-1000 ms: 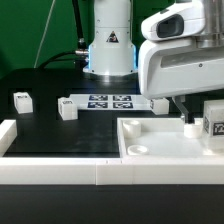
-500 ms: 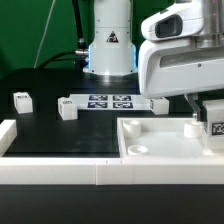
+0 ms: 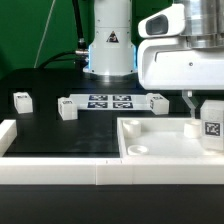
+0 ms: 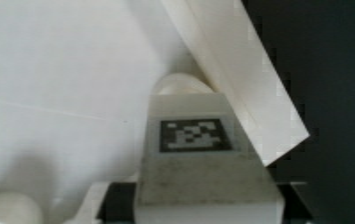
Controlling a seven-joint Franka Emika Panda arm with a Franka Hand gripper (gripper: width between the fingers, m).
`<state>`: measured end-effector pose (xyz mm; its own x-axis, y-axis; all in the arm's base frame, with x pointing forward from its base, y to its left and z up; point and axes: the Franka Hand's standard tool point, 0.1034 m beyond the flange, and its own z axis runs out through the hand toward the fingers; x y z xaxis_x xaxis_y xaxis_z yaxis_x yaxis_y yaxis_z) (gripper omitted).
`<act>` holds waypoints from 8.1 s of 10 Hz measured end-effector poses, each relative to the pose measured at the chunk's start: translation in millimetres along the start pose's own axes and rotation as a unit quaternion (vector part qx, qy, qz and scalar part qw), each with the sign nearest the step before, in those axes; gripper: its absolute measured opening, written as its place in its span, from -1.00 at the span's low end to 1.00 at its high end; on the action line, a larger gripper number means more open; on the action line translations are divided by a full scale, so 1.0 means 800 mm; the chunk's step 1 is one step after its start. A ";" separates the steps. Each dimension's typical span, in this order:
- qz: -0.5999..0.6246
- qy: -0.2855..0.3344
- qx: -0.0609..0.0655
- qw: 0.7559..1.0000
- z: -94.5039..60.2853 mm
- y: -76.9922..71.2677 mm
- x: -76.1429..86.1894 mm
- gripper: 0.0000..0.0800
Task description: Assemble one leg
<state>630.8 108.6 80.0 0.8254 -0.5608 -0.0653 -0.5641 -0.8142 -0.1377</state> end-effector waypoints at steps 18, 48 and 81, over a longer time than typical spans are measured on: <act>0.310 0.011 -0.016 0.950 0.006 -0.008 -0.014 0.62; 0.437 0.027 -0.013 0.899 0.009 -0.007 -0.015 -0.27; 0.214 0.033 -0.036 0.976 0.012 -0.005 -0.016 -0.27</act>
Offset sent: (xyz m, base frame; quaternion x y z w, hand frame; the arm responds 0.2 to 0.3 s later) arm -0.0076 0.0022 -0.0128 -0.0379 0.0230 0.2648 0.9633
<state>622.4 120.6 71.5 0.5119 -0.8582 -0.0383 -0.8589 -0.5105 -0.0420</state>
